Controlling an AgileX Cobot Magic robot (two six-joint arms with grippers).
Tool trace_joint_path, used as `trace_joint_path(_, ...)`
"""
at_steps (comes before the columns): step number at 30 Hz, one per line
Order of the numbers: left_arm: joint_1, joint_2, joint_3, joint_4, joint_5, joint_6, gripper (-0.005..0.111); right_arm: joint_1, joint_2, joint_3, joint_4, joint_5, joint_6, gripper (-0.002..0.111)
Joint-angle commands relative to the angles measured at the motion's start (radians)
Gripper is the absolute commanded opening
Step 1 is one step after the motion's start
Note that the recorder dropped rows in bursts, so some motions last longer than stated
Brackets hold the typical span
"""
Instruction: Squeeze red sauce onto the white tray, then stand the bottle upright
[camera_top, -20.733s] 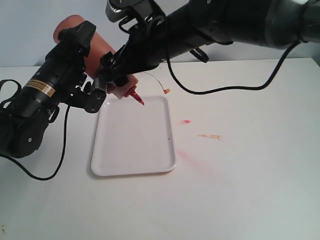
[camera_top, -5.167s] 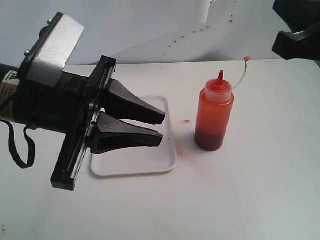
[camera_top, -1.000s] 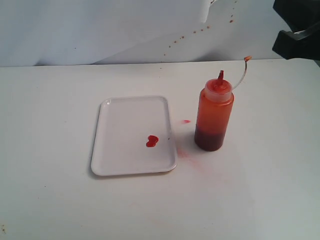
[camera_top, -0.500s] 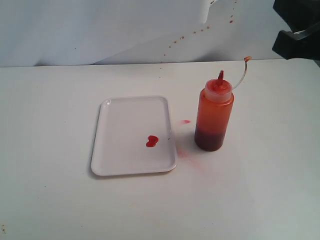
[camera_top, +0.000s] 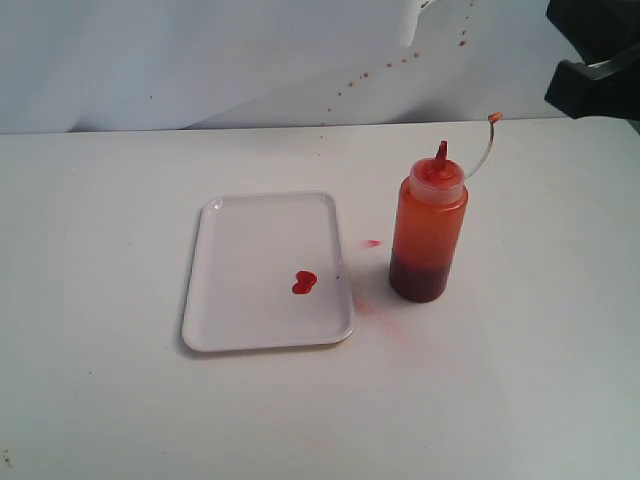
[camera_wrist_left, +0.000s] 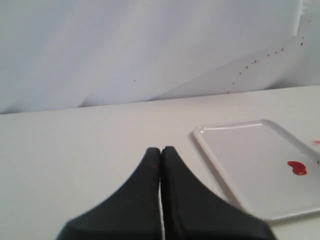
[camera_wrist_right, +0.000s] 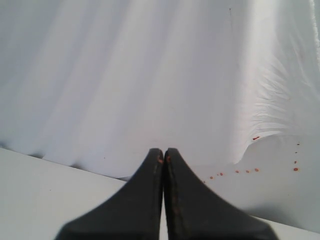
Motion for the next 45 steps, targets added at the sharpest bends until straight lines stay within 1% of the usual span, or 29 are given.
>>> trace_joint_path(1,0.003,-0.004,0.004,0.0,0.076,0.001,0.0,-0.005,-0.003,0.004,0.006,-0.007,0.003,0.0)
trace_joint_path(6,0.008,-0.004,0.004,0.0,0.076,0.001,0.0,-0.005,-0.003,0.004,0.006,-0.007,0.003,0.0)
trace_joint_path(11,0.1,-0.004,0.004,0.0,0.076,0.001,0.0,-0.005,-0.003,0.004,0.006,-0.007,0.003,0.0)
trace_joint_path(14,0.143,-0.004,0.004,0.0,0.076,0.001,0.0,-0.005,-0.003,0.004,0.006,-0.007,0.003,0.0)
trace_joint_path(19,0.143,-0.004,0.004,-0.004,0.076,-0.032,0.0,-0.005,-0.003,0.004,0.006,-0.007,0.003,0.0)
trace_joint_path(45,0.143,-0.004,0.004,-0.004,0.074,-0.029,0.0,-0.005,-0.003,0.004,0.006,-0.007,0.003,0.0)
